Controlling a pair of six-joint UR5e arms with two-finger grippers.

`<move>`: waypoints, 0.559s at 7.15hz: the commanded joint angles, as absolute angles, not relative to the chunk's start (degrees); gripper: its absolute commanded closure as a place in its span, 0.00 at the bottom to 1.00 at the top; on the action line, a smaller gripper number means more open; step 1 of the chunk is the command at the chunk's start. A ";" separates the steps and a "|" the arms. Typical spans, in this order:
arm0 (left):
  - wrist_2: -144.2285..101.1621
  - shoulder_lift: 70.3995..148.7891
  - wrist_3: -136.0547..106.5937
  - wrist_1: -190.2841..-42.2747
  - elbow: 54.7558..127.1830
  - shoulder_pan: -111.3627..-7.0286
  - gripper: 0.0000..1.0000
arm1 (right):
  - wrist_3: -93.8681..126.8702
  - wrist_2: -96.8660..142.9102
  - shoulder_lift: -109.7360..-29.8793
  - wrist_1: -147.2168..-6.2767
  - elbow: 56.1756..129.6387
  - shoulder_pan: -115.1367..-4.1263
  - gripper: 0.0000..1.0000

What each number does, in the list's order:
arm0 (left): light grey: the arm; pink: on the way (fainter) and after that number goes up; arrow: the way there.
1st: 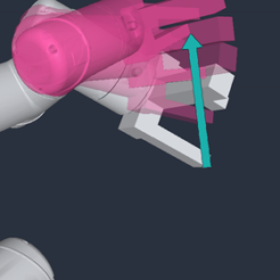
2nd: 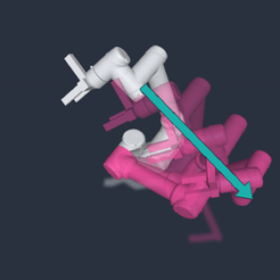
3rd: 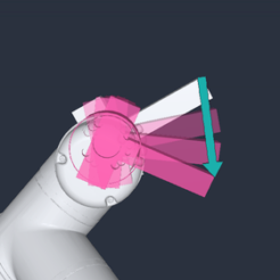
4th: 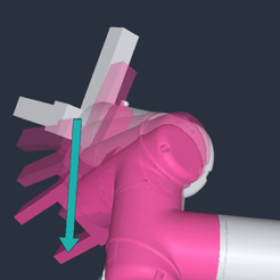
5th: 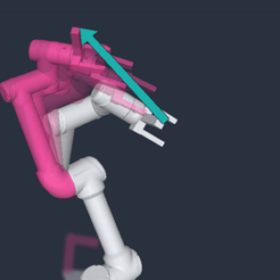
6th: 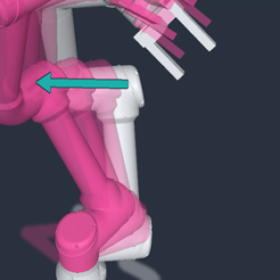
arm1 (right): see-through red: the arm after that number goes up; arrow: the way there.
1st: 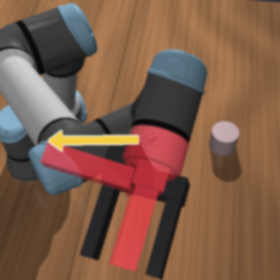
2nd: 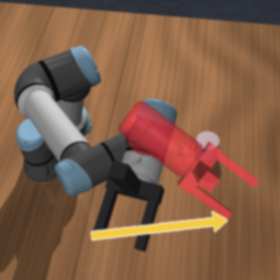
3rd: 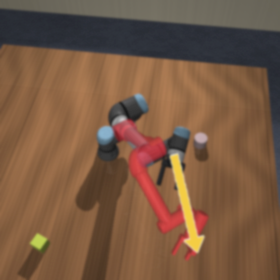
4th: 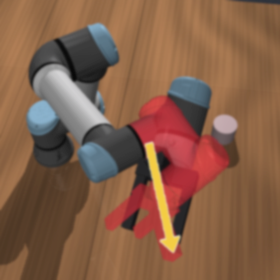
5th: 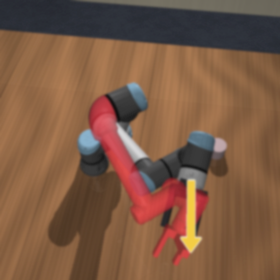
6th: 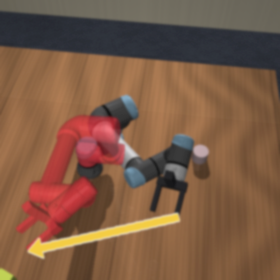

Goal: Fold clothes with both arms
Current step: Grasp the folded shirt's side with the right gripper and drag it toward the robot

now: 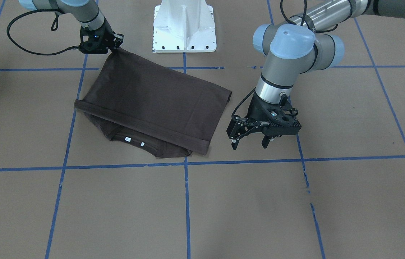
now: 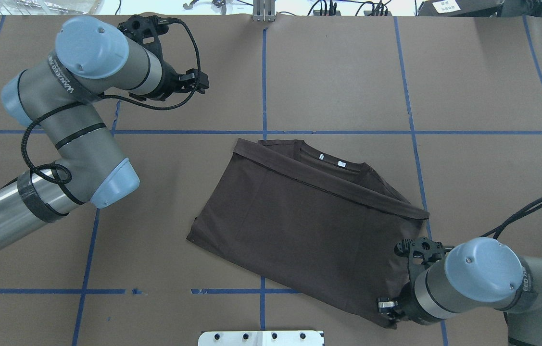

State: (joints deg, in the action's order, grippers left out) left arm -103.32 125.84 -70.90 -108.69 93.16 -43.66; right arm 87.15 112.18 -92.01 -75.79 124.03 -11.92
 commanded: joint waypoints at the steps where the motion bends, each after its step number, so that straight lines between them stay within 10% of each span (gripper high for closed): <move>1: -103.53 124.03 -72.06 -107.41 96.21 -41.42 0.00 | 88.42 108.49 -92.64 -75.59 126.90 -11.07 0.00; 4: -103.19 115.76 -91.15 -106.17 103.09 -30.27 0.00 | 90.44 101.78 -86.16 -75.32 127.97 -19.56 0.00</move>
